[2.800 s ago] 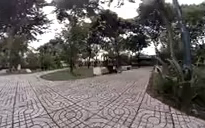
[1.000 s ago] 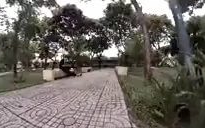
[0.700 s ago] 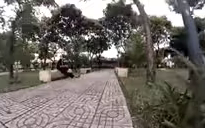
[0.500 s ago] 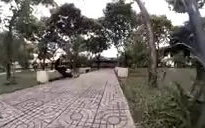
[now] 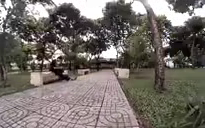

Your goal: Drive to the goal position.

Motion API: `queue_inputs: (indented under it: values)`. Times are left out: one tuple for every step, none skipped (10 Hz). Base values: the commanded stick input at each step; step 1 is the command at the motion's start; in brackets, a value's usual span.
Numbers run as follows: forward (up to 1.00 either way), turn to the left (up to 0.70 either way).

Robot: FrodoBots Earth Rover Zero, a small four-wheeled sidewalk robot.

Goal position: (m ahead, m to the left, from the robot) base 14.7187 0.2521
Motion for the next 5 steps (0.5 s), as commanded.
queue_inputs:
  values:
    - [0.70,0.00]
    - [0.70,0.00]
    - [0.70,0.00]
    - [0.70,0.00]
    - [0.70,0.00]
